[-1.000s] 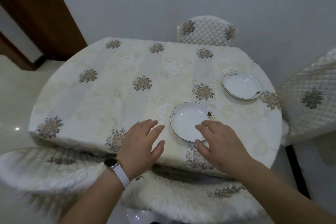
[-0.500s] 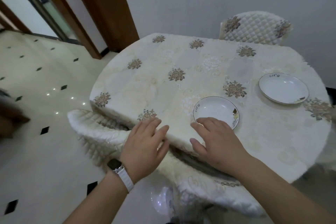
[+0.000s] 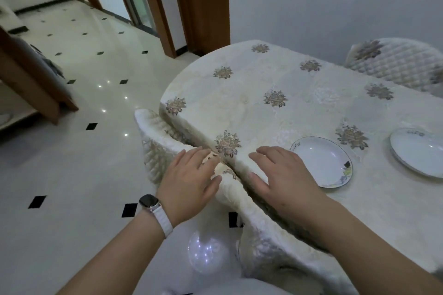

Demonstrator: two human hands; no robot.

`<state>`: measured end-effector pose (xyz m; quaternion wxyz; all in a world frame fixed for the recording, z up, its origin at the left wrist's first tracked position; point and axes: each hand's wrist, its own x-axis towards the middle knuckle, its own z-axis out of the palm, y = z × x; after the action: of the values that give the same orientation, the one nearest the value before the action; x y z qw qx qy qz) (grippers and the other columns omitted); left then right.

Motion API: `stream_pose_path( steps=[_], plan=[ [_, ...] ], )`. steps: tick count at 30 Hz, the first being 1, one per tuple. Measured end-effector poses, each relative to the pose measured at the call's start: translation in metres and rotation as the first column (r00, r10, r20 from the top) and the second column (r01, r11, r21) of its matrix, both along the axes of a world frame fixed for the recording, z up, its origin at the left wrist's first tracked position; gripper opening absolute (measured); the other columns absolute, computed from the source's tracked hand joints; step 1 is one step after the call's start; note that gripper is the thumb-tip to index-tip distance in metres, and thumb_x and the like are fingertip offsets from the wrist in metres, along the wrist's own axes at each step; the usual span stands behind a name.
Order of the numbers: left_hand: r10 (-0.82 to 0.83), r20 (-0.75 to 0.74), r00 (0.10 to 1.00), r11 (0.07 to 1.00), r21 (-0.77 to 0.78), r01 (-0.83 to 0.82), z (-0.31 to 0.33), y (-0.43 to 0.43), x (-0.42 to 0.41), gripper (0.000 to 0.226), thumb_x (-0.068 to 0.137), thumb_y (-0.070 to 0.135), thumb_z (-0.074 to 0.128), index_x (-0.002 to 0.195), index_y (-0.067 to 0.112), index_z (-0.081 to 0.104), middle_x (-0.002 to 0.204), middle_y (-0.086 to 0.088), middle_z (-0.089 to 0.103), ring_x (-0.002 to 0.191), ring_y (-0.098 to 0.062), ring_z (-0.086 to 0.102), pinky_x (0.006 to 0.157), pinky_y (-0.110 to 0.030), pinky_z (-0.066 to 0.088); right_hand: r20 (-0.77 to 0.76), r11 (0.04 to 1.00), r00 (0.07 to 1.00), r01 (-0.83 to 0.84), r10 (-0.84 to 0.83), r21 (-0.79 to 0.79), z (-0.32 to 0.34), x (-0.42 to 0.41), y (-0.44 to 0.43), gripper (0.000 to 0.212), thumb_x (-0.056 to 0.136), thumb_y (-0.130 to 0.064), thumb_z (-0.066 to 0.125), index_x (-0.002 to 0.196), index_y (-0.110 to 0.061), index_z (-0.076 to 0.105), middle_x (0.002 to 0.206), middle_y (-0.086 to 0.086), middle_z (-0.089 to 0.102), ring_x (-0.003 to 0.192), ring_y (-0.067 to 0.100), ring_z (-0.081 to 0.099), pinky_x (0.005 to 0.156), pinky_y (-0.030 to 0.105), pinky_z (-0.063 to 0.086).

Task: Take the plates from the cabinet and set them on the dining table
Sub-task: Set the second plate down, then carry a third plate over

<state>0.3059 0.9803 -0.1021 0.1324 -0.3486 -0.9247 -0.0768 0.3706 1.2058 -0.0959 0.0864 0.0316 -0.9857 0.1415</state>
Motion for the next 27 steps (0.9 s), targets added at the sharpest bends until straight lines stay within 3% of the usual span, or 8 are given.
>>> stream_pose_path(
  steps=[9, 14, 21, 27],
  plan=[
    [0.087, -0.016, 0.996, 0.994, 0.070, -0.085, 0.008, -0.134, -0.027, 0.037, 0.090, 0.040, 0.050, 0.118, 0.019, 0.062, 0.122, -0.006, 0.063, 0.116, -0.027, 0.055, 0.101, -0.042, 0.039, 0.001, 0.994, 0.994, -0.105, 0.105, 0.033, 0.014, -0.055, -0.127, 0.047, 0.089, -0.047, 0.042, 0.119, -0.019, 0.065, 0.120, 0.002, 0.064, 0.112, 0.028, 0.059, 0.094, 0.042, 0.044],
    [0.231, -0.034, 0.972, 0.963, 0.153, -0.223, 0.017, -0.238, -0.045, 0.040, 0.092, 0.041, 0.046, 0.121, 0.018, 0.062, 0.120, -0.005, 0.064, 0.114, -0.026, 0.057, 0.099, -0.042, 0.041, 0.020, 0.977, 0.982, -0.191, 0.190, 0.097, 0.030, -0.088, -0.236, 0.051, 0.088, -0.049, 0.039, 0.123, -0.021, 0.064, 0.123, -0.001, 0.063, 0.111, 0.025, 0.059, 0.092, 0.041, 0.045],
    [0.404, -0.012, 0.915, 0.884, 0.262, -0.387, 0.017, -0.374, -0.041, 0.040, 0.090, 0.038, 0.052, 0.122, 0.016, 0.063, 0.119, -0.006, 0.063, 0.112, -0.027, 0.057, 0.097, -0.045, 0.044, 0.049, 0.921, 0.932, -0.363, 0.360, 0.139, 0.046, -0.126, -0.374, 0.057, 0.092, -0.054, 0.032, 0.135, -0.025, 0.053, 0.136, -0.005, 0.053, 0.126, 0.017, 0.045, 0.103, 0.036, 0.033],
    [0.576, 0.042, 0.816, 0.777, 0.280, -0.564, 0.006, -0.464, -0.010, 0.042, 0.091, 0.040, 0.048, 0.123, 0.016, 0.062, 0.120, -0.007, 0.063, 0.112, -0.028, 0.057, 0.098, -0.046, 0.044, 0.048, 0.836, 0.851, -0.523, 0.523, 0.163, 0.045, -0.149, -0.477, 0.057, 0.093, -0.054, 0.032, 0.136, -0.022, 0.052, 0.136, -0.002, 0.054, 0.127, 0.021, 0.046, 0.105, 0.039, 0.034]
  ],
)
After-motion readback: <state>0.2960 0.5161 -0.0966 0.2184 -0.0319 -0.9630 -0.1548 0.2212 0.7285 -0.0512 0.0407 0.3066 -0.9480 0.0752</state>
